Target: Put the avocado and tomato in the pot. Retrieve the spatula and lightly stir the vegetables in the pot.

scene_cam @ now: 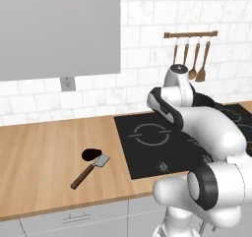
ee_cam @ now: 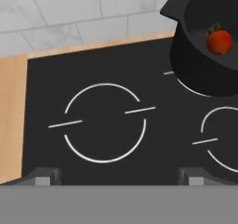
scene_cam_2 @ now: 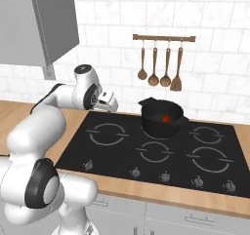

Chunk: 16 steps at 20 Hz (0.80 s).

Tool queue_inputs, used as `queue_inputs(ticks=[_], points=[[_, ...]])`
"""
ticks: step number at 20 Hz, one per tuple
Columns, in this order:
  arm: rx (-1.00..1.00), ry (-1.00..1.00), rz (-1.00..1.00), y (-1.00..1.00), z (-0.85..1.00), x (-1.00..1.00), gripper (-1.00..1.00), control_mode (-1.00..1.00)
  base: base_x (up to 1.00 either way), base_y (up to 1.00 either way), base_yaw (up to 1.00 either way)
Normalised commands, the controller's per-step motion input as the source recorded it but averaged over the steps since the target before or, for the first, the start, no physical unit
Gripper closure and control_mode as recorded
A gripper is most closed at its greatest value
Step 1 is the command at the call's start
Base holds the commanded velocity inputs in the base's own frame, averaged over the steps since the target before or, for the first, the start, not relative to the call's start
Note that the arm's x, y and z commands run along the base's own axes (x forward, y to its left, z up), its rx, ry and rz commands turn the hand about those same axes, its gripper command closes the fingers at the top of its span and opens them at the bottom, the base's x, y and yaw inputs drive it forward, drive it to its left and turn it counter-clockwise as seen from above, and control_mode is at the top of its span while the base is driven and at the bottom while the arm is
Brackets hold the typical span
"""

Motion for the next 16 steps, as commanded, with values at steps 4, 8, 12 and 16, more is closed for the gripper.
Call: queue_inputs(ticks=[4, 8, 12, 16], points=[[0.0, 0.03, 0.0, 0.0, 0.0, 0.37, -1.0, -1.0, 0.19, 0.0, 0.0], [0.0, 0.01, 0.07, 0.62, -0.19, -0.07, -1.0, -1.0, 0.0, 0.0, 0.0], [-0.01, 0.0, 0.17, 1.0, -0.18, -0.62, -1.0, -1.0, 0.0, 0.0, 0.0], [0.0, 0.0, 0.16, 0.99, -0.12, -0.6, -1.0, -1.0, 0.0, 0.0, 0.0]])
